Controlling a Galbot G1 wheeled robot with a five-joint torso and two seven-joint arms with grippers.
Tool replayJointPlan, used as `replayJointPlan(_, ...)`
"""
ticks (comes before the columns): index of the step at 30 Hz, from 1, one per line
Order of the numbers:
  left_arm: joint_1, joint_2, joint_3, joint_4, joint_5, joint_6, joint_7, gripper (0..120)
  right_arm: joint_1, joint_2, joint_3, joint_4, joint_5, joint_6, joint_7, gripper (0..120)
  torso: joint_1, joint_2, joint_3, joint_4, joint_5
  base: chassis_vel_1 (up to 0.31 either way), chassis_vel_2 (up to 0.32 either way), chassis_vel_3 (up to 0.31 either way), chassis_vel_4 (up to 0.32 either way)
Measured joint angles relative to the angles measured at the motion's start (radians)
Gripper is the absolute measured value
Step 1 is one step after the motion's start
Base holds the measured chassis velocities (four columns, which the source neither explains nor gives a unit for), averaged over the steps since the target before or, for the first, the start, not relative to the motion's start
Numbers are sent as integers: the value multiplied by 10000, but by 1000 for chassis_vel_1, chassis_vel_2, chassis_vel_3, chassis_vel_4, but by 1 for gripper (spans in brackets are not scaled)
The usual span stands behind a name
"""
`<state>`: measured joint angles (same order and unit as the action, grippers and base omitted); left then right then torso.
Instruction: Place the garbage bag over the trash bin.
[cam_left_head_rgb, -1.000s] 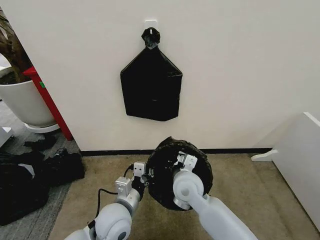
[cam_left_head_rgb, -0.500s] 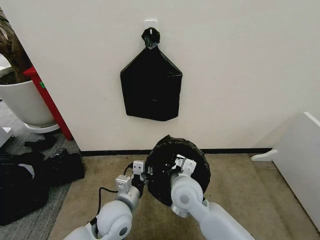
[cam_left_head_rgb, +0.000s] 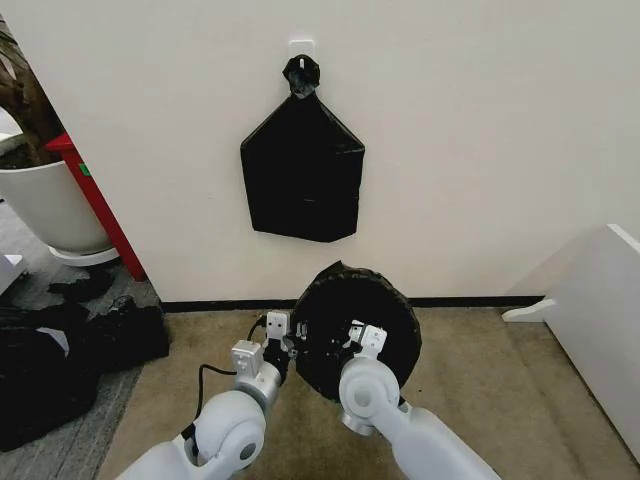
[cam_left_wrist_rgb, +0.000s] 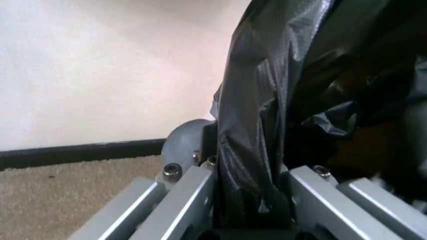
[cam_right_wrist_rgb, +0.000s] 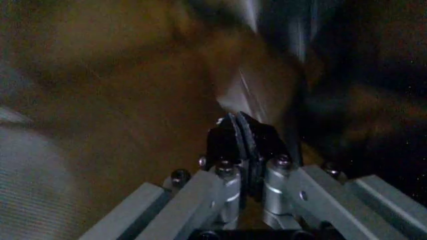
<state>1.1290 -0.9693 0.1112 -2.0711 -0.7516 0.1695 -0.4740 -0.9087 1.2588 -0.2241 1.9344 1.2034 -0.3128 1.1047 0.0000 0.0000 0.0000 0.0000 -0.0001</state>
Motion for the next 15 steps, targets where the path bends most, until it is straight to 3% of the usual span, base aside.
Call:
replayJointPlan(8,48,17,35,-60,15,-15,71,0,404,114,225,-678,-80,-68,-197,0,0,0,1,0,1,0,0,0,0)
replayJointPlan(15,140,178,30,-416,-23,-15,135,0,861,637,574,-2617,-441,-136,-891,0,0,0,1,1,1,0,0,0,0)
